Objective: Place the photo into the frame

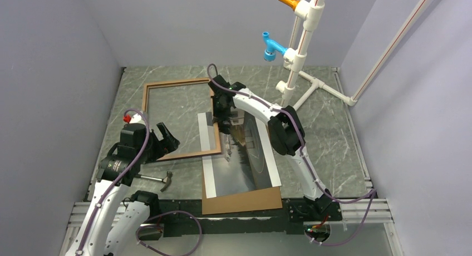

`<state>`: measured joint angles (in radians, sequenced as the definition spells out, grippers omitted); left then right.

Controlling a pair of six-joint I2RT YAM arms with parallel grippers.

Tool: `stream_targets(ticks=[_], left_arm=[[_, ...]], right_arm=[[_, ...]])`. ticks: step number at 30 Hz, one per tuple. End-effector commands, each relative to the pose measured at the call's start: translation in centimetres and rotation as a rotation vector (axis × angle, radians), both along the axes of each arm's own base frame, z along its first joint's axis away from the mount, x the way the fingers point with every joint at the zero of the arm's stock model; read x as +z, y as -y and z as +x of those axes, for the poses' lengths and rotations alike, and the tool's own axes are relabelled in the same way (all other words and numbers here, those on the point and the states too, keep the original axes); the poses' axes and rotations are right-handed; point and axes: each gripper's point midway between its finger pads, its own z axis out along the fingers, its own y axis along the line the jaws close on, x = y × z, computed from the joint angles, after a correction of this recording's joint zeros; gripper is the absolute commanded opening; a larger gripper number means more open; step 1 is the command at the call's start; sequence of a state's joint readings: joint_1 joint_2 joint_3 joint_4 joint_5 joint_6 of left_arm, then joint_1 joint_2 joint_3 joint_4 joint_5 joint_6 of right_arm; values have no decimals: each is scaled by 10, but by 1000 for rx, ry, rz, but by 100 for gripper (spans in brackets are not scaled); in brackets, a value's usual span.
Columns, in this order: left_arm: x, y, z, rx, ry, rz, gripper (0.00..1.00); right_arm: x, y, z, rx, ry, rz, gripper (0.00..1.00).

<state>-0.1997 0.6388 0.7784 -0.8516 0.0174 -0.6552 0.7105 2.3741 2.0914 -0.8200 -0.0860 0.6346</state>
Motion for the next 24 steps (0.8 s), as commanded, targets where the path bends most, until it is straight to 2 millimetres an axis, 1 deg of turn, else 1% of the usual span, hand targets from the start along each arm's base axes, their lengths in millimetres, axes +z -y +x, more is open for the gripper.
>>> stream_targets(ticks=[1, 7, 12, 15, 16, 21, 23, 24], left_arm=[[1, -3, 1, 10, 7, 10, 99], [2, -3, -1, 8, 7, 10, 99], [2, -3, -2, 9, 8, 10, 99], [2, -3, -2, 9, 10, 9, 100], [2, -3, -2, 10, 9, 9, 99], [1, -3, -2, 10, 6, 9, 99], [1, -3, -2, 9, 6, 9, 99], [1, -3, -2, 11, 8, 8, 99]], right_arm=[[42, -48, 2, -5, 48, 174, 0], [47, -76, -4, -30, 70, 230, 0], [40, -96, -11, -13, 57, 235, 0], [33, -101, -15, -30, 58, 238, 0], [34, -101, -17, -32, 62, 241, 0], [29, -98, -21, -38, 72, 227, 0], [31, -97, -23, -31, 77, 236, 0], [32, -98, -24, -25, 80, 246, 2]])
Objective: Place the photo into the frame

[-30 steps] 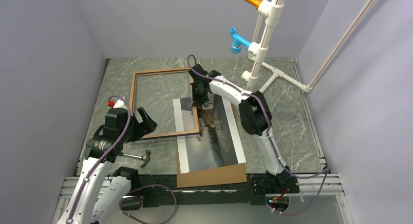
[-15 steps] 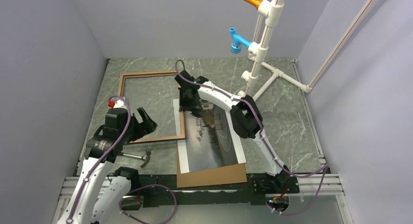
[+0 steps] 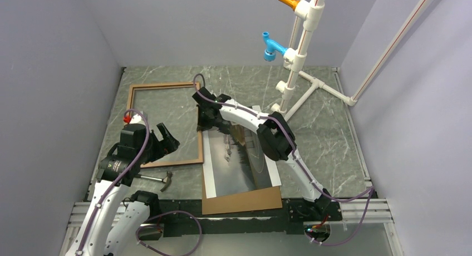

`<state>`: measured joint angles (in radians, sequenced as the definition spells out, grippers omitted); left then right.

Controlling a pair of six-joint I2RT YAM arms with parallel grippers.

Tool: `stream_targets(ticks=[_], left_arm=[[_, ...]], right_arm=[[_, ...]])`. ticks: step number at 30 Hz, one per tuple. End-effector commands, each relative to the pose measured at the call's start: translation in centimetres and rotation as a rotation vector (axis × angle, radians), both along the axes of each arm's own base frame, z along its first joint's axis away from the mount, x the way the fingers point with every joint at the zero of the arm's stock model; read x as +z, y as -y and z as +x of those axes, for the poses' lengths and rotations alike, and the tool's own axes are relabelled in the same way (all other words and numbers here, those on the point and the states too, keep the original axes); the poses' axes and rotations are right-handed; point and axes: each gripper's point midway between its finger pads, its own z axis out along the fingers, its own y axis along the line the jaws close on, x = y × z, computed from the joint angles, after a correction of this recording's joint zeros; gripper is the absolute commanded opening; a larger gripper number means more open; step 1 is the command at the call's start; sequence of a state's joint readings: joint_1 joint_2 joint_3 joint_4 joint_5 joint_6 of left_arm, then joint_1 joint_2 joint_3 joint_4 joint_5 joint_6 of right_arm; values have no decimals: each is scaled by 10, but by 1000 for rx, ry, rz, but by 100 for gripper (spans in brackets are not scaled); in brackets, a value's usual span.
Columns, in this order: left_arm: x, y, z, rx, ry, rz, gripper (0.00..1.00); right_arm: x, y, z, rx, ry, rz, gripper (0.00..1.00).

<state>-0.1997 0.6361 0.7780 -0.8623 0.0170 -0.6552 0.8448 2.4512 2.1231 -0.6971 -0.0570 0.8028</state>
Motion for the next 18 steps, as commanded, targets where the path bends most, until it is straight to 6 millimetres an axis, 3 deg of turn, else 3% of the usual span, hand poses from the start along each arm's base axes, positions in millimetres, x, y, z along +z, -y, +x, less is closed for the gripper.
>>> stream_targets(ticks=[1, 2, 7, 9, 14, 18], left_arm=[[3, -2, 1, 11, 18, 5, 99], [2, -2, 1, 11, 17, 5, 99], [3, -3, 0, 10, 14, 7, 99], [2, -2, -1, 10, 13, 7, 99], [3, 0, 0, 3, 21, -4, 99], [1, 3, 2, -11, 19, -15, 99]], right_arm=[[52, -25, 7, 7, 82, 174, 5], [52, -25, 4, 19, 78, 187, 8], [58, -23, -3, 35, 90, 220, 52], [64, -21, -4, 38, 106, 224, 65], [83, -8, -7, 47, 163, 207, 87], [89, 18, -16, 64, 207, 152, 98]])
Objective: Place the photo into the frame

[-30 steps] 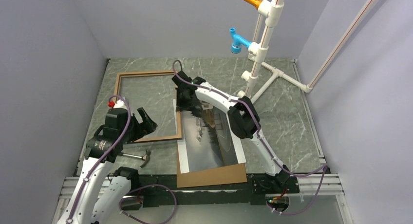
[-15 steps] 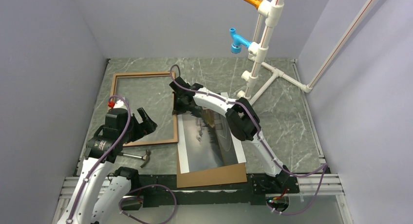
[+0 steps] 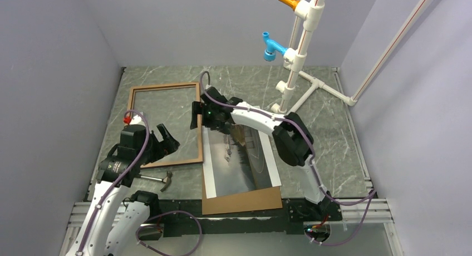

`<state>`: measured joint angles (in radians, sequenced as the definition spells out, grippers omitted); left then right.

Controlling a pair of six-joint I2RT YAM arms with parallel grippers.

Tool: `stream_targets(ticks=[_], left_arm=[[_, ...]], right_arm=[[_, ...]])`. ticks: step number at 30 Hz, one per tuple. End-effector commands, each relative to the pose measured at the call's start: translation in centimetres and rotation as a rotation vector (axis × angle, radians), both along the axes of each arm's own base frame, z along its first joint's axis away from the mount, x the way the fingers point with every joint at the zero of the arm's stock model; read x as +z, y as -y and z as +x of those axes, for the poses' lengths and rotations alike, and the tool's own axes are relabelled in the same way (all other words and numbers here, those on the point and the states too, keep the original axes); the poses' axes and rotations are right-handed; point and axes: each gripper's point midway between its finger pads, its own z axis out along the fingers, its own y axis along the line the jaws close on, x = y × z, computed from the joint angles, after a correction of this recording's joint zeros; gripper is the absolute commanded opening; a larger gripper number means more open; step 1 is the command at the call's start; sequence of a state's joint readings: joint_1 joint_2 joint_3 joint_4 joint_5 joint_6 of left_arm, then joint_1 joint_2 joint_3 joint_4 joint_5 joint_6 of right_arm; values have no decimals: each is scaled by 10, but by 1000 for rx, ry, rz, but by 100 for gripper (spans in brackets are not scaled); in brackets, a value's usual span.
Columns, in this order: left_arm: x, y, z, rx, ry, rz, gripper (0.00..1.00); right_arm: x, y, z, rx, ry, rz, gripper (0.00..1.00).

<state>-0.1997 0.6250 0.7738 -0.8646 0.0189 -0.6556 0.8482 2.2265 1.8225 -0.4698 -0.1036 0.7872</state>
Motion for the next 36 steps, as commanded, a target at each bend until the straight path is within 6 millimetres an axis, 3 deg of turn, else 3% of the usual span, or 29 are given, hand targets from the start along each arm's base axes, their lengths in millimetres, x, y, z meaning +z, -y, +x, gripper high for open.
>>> stream_targets(ticks=[1, 6, 13, 20, 26, 31, 36], left_arm=[[-1, 5, 4, -17, 15, -21, 99], [-7, 21, 12, -63, 18, -88, 99], [-24, 47, 22, -118, 11, -215, 99], [-41, 76, 30, -167, -22, -286, 99], [-57, 96, 35, -175, -118, -166, 99], [-64, 127, 40, -240, -174, -109, 99], [-73, 158, 42, -305, -221, -47, 99]], right_arm=[[49, 22, -3, 12, 137, 5, 99], [52, 58, -24, 20, 162, -48, 100], [30, 116, -61, 15, 138, -159, 100], [32, 181, -81, -19, 188, -322, 100], [19, 237, -105, -61, 150, -402, 100], [4, 282, -127, -120, 74, -388, 100], [-1, 322, -135, -218, 13, -333, 98]])
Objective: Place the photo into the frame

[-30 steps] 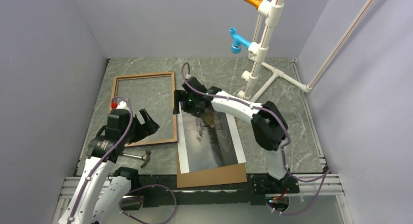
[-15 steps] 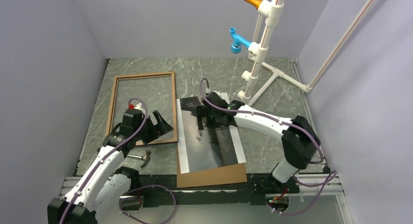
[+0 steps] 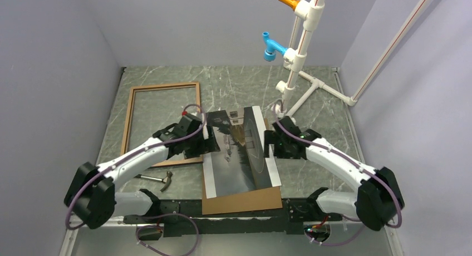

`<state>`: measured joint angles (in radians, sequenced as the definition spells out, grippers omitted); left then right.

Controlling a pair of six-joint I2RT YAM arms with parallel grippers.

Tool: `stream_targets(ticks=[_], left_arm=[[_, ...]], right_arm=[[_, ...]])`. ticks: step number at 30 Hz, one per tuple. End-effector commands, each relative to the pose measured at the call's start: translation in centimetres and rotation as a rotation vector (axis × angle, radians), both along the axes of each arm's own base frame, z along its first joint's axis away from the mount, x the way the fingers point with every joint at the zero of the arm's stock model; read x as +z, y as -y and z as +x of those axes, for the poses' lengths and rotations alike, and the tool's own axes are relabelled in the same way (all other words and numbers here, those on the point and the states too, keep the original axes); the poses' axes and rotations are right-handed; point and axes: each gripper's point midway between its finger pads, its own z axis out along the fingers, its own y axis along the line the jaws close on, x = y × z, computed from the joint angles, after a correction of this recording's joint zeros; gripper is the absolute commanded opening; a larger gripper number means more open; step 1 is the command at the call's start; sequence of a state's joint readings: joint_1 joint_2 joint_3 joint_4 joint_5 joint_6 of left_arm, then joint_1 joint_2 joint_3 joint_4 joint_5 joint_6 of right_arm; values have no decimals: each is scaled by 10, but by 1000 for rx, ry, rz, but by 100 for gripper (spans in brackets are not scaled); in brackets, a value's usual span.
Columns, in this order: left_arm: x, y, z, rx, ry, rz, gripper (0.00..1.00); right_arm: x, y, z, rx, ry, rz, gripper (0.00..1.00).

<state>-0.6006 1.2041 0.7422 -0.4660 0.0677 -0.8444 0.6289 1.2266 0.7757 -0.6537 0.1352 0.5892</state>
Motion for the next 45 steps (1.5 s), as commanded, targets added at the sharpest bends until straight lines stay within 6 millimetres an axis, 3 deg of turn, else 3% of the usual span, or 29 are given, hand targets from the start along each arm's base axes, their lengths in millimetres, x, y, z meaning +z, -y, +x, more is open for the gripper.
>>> stream_targets(ticks=[1, 6, 16, 20, 26, 31, 37, 45], left_arm=[[13, 31, 19, -28, 47, 17, 99], [-6, 59, 15, -101, -24, 79, 96], [-43, 69, 13, -127, -97, 179, 92], [-54, 71, 12, -136, -119, 188, 91], [-64, 72, 11, -143, -137, 197, 89], [-65, 72, 11, -145, -140, 200, 88], [-66, 74, 11, -150, -141, 203, 88], [-68, 73, 10, -154, -147, 210, 87]], right_arm=[[3, 18, -10, -44, -19, 85, 97], [-11, 25, -15, -111, -74, 137, 94], [-40, 7, -34, -98, -219, 317, 85], [-36, -7, -41, -65, -242, 410, 66], [-22, -9, -39, -35, -234, 416, 54], [1, -10, -32, -17, -183, 417, 47], [15, -9, -30, -12, -132, 427, 41], [7, -25, -32, 20, -145, 539, 44]])
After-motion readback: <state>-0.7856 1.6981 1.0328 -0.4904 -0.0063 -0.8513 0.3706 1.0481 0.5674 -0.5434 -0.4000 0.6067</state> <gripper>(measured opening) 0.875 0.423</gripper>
